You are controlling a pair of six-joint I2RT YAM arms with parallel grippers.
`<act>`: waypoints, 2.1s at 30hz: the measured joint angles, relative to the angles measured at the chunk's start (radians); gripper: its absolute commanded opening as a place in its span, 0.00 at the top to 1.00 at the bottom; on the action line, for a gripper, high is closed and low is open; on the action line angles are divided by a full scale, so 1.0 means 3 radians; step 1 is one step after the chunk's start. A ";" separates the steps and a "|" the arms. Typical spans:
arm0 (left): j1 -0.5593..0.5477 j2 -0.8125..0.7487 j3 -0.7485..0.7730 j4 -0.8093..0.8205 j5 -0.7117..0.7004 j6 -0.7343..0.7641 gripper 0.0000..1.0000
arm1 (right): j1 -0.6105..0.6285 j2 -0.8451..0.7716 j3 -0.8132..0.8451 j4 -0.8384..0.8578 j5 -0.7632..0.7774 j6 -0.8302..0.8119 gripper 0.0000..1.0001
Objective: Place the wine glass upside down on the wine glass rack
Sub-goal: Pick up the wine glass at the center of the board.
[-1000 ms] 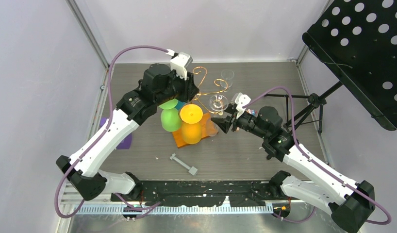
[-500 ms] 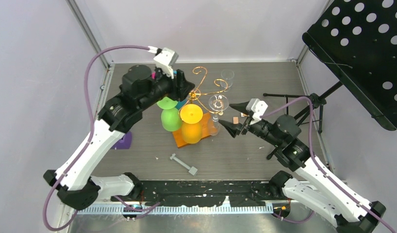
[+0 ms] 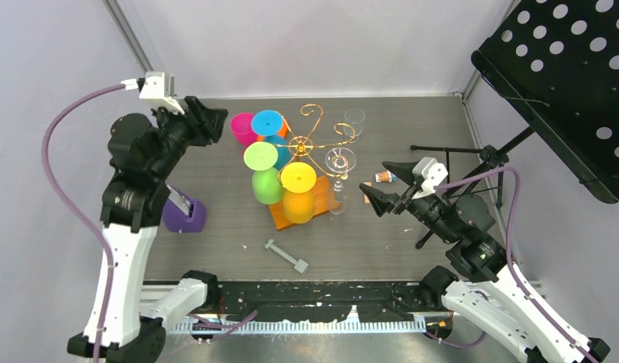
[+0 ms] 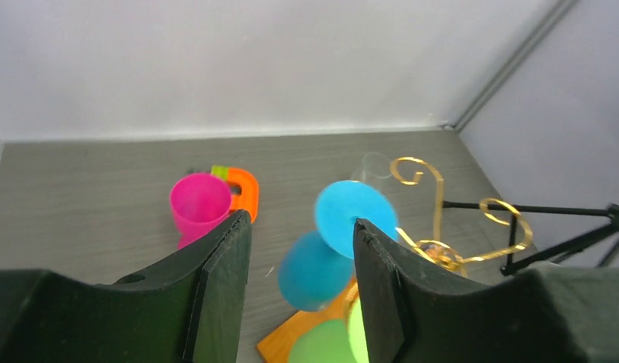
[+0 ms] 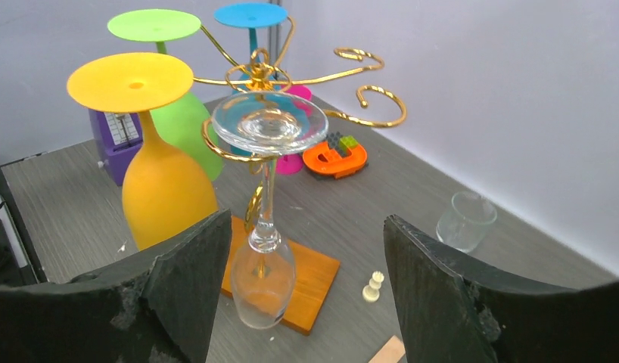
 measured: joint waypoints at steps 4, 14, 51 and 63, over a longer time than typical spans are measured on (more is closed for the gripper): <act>0.0423 0.0342 -0.0103 -0.0008 0.0188 -0.0212 0.42 | 0.0000 0.0090 0.0131 -0.0262 0.0170 0.0187 0.20; 0.0605 0.2132 0.0301 -0.0455 0.0141 -0.0436 0.40 | 0.0000 0.0052 0.0220 -0.0591 0.0313 0.0445 0.20; 0.0652 0.3293 0.1013 -0.0600 -0.0451 -0.0712 0.99 | 0.0000 -0.0173 0.0112 -0.0870 0.0324 0.0501 0.20; 0.0613 0.2801 0.0636 -0.0664 -0.0666 -0.0385 1.00 | 0.0000 -0.0191 0.0126 -0.0914 0.0370 0.0519 0.20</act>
